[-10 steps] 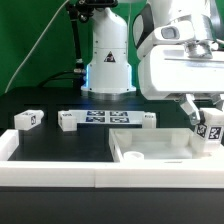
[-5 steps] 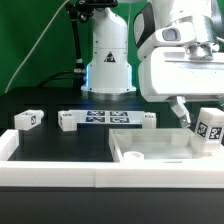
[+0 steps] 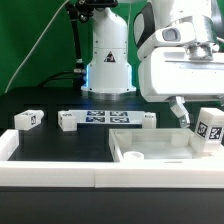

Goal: Assemble one leg

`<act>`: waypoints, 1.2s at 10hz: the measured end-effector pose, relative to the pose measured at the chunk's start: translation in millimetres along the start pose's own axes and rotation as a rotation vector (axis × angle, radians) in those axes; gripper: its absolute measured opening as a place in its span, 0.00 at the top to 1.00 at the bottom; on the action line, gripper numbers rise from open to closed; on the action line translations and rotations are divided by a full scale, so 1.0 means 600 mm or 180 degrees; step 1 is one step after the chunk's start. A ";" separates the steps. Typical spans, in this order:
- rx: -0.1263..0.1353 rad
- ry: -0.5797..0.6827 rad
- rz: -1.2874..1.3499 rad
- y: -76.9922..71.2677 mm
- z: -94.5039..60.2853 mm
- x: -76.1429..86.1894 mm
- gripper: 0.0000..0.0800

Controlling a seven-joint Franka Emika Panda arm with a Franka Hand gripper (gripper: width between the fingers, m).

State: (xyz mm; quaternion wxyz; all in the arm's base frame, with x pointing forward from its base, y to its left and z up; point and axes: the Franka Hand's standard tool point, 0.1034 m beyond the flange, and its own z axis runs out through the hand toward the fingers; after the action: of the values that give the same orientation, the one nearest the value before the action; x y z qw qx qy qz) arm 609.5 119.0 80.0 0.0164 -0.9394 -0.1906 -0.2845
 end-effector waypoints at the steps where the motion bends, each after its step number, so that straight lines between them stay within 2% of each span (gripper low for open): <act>1: -0.0009 -0.0017 -0.0021 0.005 -0.009 0.009 0.19; 3: 0.0010 -0.0079 -0.0027 0.001 -0.006 0.004 0.19; 4: 0.0049 -0.0248 -0.0039 -0.003 -0.004 0.001 0.19; 5: 0.0127 -0.0667 -0.0047 -0.002 -0.001 -0.004 0.19; 6: 0.0155 -0.0833 -0.0049 0.002 -0.001 0.004 0.19; 7: 0.0242 -0.1289 -0.0052 0.003 -0.003 -0.003 0.19; 8: 0.0305 -0.1619 -0.0051 0.007 -0.006 0.005 0.19; 9: 0.0319 -0.1678 -0.0049 0.010 0.000 0.017 0.19; 10: 0.0370 -0.1921 -0.0046 0.002 -0.006 0.004 0.19; 12: 0.0365 -0.1881 -0.0053 0.006 -0.004 0.009 0.19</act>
Offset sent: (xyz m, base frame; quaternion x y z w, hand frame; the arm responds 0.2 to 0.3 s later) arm 0.0000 0.0000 0.0000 0.0000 -0.0799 0.0000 0.9968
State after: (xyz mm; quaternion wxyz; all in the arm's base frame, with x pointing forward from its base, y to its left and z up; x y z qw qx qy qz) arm 613.7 117.3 85.0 0.0109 -0.9775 -0.2105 0.0123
